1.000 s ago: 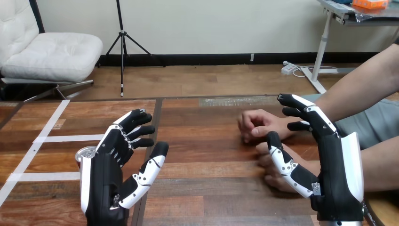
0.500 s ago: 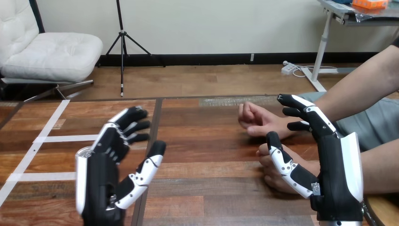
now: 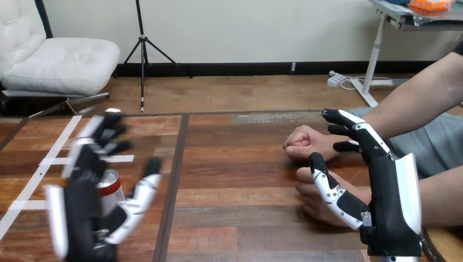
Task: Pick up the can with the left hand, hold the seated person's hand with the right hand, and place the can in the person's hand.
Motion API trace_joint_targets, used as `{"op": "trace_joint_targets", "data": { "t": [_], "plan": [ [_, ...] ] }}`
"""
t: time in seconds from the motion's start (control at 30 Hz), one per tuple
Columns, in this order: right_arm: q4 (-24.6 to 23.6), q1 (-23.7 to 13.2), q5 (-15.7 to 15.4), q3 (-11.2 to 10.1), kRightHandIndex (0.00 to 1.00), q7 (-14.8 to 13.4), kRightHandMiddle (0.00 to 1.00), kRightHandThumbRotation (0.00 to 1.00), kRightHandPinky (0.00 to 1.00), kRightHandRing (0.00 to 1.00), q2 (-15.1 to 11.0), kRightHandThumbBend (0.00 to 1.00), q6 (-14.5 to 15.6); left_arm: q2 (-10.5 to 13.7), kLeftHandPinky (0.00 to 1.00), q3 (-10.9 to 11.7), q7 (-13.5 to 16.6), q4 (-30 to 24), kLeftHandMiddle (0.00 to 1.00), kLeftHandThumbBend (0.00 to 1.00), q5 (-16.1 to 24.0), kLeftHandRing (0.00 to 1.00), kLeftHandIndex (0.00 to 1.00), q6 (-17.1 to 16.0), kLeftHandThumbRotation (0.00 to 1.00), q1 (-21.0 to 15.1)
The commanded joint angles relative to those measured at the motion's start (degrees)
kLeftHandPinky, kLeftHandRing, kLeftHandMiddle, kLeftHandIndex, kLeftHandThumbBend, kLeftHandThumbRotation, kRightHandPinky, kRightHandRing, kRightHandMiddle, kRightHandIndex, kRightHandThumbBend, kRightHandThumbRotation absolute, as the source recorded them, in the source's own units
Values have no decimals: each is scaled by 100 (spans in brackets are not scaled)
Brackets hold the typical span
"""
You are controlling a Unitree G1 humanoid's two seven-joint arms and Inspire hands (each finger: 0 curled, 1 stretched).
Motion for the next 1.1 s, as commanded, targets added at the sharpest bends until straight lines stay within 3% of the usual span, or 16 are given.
{"op": "trace_joint_targets", "data": {
  "t": [0.0, 0.2, 0.5, 0.77, 1.07],
  "plan": [
    [-172, -269, 68, -38, 76, 14, 79, 0, 64, 75, 71, 32, -14, -151, 68, 318, 247, -261, 82, 58, 251, 79, 79, -268, 15, -212],
    [-162, -275, 79, -31, 77, 37, 79, 0, 65, 76, 71, 32, -4, -128, 69, 594, 593, -302, 83, 61, 589, 80, 80, -427, 15, -285],
    [-114, -297, 81, -30, 77, 49, 79, 0, 66, 76, 62, 32, -28, -108, 92, 978, 1285, -410, 91, 65, 1389, 93, 87, -195, 20, -374],
    [-117, -301, 90, -31, 77, 78, 79, 0, 66, 76, 76, 32, 18, 78, 99, 1041, 1679, -238, 98, 69, 1680, 99, 92, 133, 22, -527],
    [-126, -303, 108, -28, 77, 108, 80, 1, 67, 77, 83, 32, 31, 335, 100, 1051, 1965, 47, 99, 73, 1936, 100, 94, 769, 21, -749]
  ]
}}
